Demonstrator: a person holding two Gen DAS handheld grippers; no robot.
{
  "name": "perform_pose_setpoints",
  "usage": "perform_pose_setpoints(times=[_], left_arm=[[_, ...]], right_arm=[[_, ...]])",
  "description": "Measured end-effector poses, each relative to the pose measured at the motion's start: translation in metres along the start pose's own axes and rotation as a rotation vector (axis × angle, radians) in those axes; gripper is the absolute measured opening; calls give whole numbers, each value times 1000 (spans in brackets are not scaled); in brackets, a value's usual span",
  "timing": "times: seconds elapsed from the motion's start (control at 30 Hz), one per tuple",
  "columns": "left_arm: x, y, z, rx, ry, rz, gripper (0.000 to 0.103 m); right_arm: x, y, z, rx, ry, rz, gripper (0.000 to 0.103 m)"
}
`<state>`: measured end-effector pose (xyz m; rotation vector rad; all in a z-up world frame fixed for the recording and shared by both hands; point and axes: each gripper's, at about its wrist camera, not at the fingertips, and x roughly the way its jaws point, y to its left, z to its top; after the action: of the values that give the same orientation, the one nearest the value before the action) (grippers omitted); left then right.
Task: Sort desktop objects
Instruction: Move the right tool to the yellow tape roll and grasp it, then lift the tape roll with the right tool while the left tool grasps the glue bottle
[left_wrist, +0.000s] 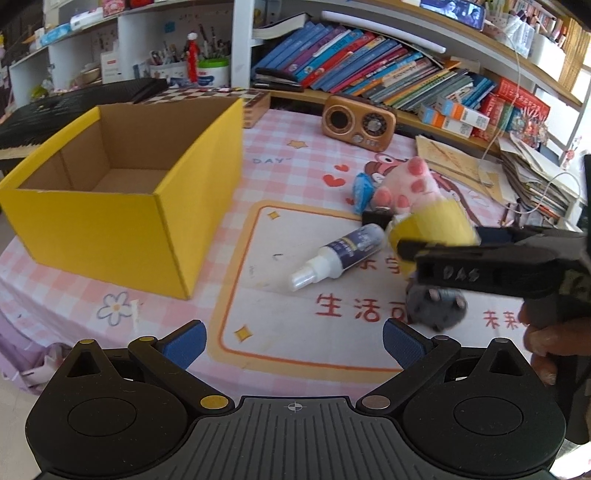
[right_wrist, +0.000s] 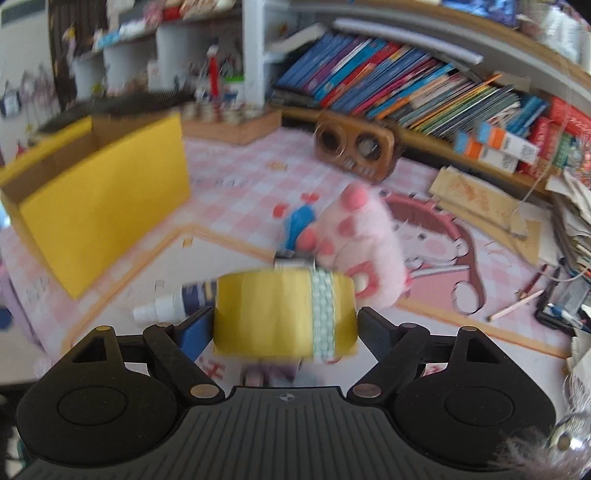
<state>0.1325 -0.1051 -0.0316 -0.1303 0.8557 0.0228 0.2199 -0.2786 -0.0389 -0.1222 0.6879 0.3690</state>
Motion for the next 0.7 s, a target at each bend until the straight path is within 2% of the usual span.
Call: perform_pose_setpoints(times=[0.23,0.5,0.63,0.7], left_arm=[[17,-20,7,51,16,-55,100],[34,-38,14,111,25,-88,100],[45,-45,20,156,21,-77,98],[48,-46,25,161,16,-72,98]], right_arm=[[-21,-33,3,108,-52,-63,81],[-38,-74,-3,239,-68,-133,81],[-35,-83,-6,238,13,-133,81],[-27,-84,-8,212,98,-122,81]])
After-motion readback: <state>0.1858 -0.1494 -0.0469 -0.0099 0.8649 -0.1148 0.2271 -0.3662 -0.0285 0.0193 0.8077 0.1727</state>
